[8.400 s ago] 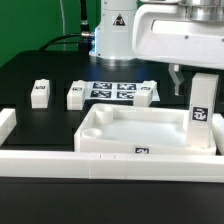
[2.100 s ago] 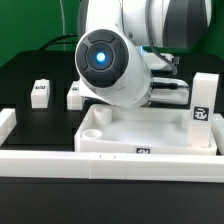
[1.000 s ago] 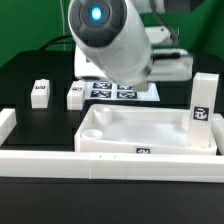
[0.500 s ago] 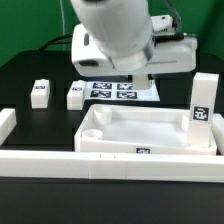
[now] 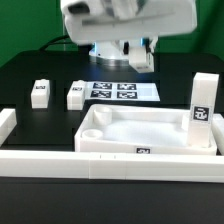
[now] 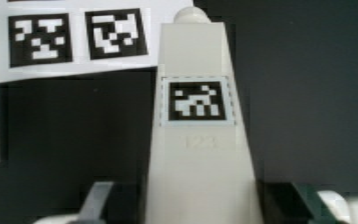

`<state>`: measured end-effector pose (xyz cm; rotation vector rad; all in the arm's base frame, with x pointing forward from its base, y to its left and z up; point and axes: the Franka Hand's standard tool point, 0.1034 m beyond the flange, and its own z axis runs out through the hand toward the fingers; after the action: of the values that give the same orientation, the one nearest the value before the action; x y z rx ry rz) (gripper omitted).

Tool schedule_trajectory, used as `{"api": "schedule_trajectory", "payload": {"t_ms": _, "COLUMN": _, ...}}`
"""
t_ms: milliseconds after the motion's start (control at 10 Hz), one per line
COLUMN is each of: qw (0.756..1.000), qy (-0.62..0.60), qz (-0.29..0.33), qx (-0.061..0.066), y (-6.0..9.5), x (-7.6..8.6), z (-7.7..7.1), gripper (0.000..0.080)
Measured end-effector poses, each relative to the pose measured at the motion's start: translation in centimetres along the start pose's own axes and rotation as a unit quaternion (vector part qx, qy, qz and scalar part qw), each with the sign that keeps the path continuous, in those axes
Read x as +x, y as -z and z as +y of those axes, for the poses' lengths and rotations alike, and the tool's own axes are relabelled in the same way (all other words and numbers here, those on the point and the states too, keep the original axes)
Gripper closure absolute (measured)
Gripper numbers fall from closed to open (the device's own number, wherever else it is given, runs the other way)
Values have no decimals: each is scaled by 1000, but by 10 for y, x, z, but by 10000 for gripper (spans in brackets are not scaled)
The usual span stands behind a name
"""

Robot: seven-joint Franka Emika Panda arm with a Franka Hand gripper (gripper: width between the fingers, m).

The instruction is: Assemble desk

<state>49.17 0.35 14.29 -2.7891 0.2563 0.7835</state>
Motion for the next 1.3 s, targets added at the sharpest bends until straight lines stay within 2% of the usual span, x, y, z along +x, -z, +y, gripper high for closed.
{"api": "schedule_trajectory", "payload": {"t_ms": 100, "qw": 999, "qy": 1, "qz": 52, "qx": -4, "y": 2, "x": 10, "z": 0, "gripper": 509}}
{"api": "schedule_trajectory", "payload": {"t_ms": 500, "qw": 986, "qy": 3, "qz": 163, "qx": -12, "y": 5, "x": 12, "z": 3, "gripper": 509}}
{"api": "schedule_trajectory", "payload": {"t_ms": 700, "qw": 977, "qy": 25, "qz": 212, "qx": -15, "y": 34, "x": 16, "z": 3, "gripper": 509}}
{"api": "schedule_trajectory", "payload": {"t_ms": 900, "qw": 966, "qy": 7, "qz": 257, "qx": -10, "y": 59, "x": 25, "z": -8, "gripper": 509}}
{"api": "schedule_trajectory", "payload": {"t_ms": 1000, "qw": 951, "qy": 14, "qz": 310, "qx": -16, "y": 60, "x": 32, "z": -5, "gripper": 509}}
{"api": "schedule_trajectory", "payload": {"t_ms": 1100, "qw": 944, "qy": 13, "qz": 329, "qx": -20, "y": 56, "x": 30, "z": -3, "gripper": 509}}
{"api": "schedule_trajectory", "payload": {"t_ms": 1300, "qw": 914, "qy": 15, "qz": 405, "qx": -31, "y": 60, "x": 38, "z": 1, "gripper": 509}}
